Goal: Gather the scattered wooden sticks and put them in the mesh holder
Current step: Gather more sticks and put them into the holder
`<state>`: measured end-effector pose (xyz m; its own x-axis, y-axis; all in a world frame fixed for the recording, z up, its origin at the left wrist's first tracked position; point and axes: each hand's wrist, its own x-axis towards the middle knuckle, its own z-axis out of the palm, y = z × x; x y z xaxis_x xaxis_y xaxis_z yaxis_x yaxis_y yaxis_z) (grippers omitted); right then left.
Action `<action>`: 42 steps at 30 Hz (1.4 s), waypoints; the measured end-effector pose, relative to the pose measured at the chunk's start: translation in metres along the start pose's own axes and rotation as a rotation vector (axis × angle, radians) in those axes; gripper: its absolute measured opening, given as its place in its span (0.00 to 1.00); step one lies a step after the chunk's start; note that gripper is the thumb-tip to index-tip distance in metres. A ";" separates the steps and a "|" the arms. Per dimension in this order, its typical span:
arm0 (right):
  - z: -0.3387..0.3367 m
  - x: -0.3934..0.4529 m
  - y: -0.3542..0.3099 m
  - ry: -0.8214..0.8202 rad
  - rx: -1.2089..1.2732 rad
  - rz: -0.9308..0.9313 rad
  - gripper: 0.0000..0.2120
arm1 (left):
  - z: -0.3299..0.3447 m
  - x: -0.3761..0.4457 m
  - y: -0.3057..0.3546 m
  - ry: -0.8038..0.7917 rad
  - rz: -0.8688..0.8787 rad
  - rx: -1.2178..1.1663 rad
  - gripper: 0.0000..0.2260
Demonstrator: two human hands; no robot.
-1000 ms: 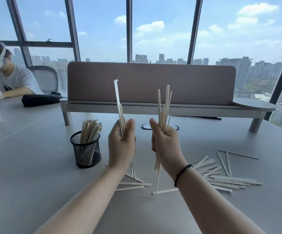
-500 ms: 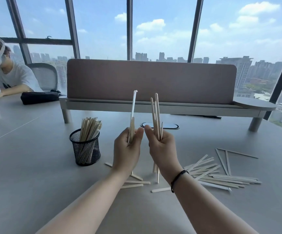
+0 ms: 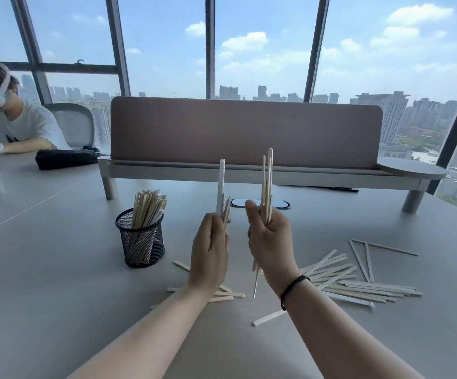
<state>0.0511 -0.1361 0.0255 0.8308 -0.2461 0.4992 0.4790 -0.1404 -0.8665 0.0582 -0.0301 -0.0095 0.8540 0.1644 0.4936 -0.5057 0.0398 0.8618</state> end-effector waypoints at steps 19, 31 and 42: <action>0.002 -0.015 0.004 -0.111 0.093 0.182 0.31 | -0.009 0.006 0.009 0.082 -0.051 0.129 0.25; -0.003 -0.011 0.010 -0.088 0.134 0.260 0.21 | -0.016 0.013 0.017 0.065 -0.126 0.126 0.22; 0.004 -0.003 -0.001 -0.154 0.173 0.355 0.32 | -0.025 0.026 0.046 0.051 -0.280 -0.107 0.30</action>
<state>0.0493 -0.1313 0.0253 0.9792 -0.1017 0.1755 0.1851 0.0939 -0.9782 0.0545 0.0002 0.0397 0.9562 0.1818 0.2296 -0.2637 0.1935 0.9450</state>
